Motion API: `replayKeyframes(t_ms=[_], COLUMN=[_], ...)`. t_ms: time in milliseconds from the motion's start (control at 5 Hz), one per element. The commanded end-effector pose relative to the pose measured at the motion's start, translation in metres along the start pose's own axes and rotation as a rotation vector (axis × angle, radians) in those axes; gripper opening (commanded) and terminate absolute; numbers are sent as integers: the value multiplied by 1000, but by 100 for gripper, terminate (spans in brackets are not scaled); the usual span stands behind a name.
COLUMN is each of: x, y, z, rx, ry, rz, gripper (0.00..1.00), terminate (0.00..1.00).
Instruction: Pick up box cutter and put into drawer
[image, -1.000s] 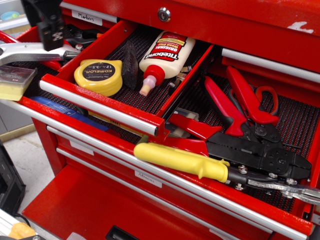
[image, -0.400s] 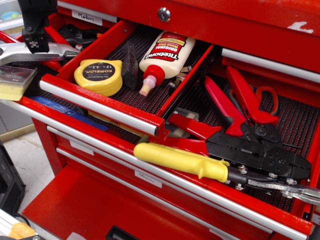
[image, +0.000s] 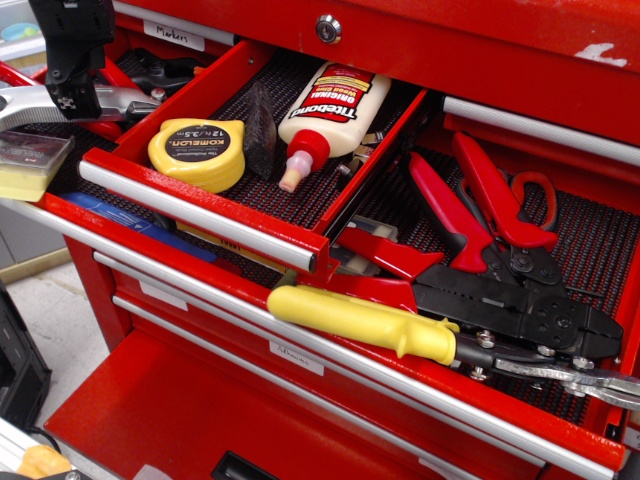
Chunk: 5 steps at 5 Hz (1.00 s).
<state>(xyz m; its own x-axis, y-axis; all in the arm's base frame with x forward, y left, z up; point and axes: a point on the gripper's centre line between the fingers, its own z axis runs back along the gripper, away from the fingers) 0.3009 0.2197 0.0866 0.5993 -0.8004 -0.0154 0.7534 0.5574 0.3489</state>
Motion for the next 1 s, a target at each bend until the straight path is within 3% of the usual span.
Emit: replayKeyframes(t_ms=[0, 600, 800], x=[7, 16, 20], y=[10, -9, -13], z=[4, -24, -12], rx=[126, -15, -23], ry=[1, -36, 13], rz=[-22, 19, 36], gripper=[100, 100, 0], terminate=[0, 0, 0])
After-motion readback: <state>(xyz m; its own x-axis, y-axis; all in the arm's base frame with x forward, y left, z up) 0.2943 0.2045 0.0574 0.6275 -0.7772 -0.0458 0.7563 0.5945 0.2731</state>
